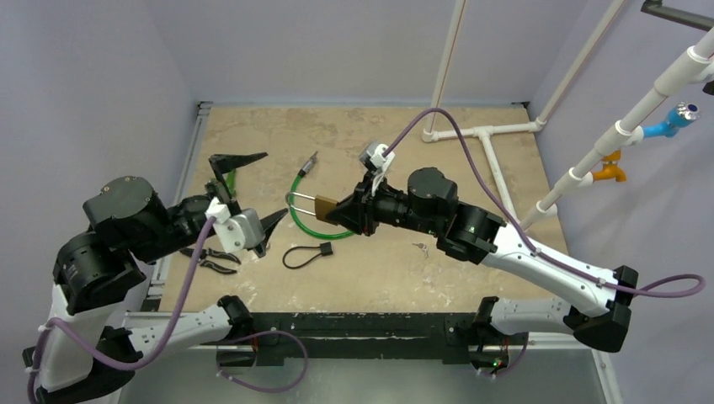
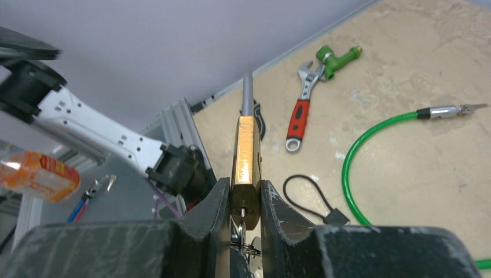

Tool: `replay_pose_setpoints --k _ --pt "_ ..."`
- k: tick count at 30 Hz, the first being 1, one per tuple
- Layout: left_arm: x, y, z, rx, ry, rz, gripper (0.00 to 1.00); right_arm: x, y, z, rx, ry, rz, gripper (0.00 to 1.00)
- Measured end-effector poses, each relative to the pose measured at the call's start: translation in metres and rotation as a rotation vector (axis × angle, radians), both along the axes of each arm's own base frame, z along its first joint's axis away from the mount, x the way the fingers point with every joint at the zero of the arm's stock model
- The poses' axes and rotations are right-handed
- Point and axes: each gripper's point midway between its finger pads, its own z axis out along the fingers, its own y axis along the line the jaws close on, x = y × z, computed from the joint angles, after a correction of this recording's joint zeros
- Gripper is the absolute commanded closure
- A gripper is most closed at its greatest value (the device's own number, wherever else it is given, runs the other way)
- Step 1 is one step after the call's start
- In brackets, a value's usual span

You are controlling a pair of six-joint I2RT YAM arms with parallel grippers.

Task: Unlock with the key
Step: Unlock the lock.

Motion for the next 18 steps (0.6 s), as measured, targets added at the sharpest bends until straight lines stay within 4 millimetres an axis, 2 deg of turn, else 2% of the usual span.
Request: replay_pose_setpoints --k 3,6,12,15,18 --pt "-0.017 -0.004 -0.003 0.004 0.122 -0.072 0.00 -0.005 0.002 -0.012 -0.065 0.012 0.040 1.00" --pt "-0.024 -0.019 -0.020 0.045 0.274 -0.139 0.00 -0.010 0.005 -0.020 -0.110 0.014 0.079 1.00" --pt "-0.018 -0.038 -0.089 0.162 0.633 -0.174 0.00 -0.019 0.004 -0.022 -0.149 0.005 0.138 1.00" --pt "-0.006 -0.036 -0.107 0.164 0.742 -0.142 0.00 -0.023 0.003 -0.015 -0.150 -0.009 0.160 1.00" --pt "-0.004 -0.035 -0.112 0.150 0.799 -0.145 0.00 -0.025 0.002 -0.008 -0.145 -0.024 0.173 1.00"
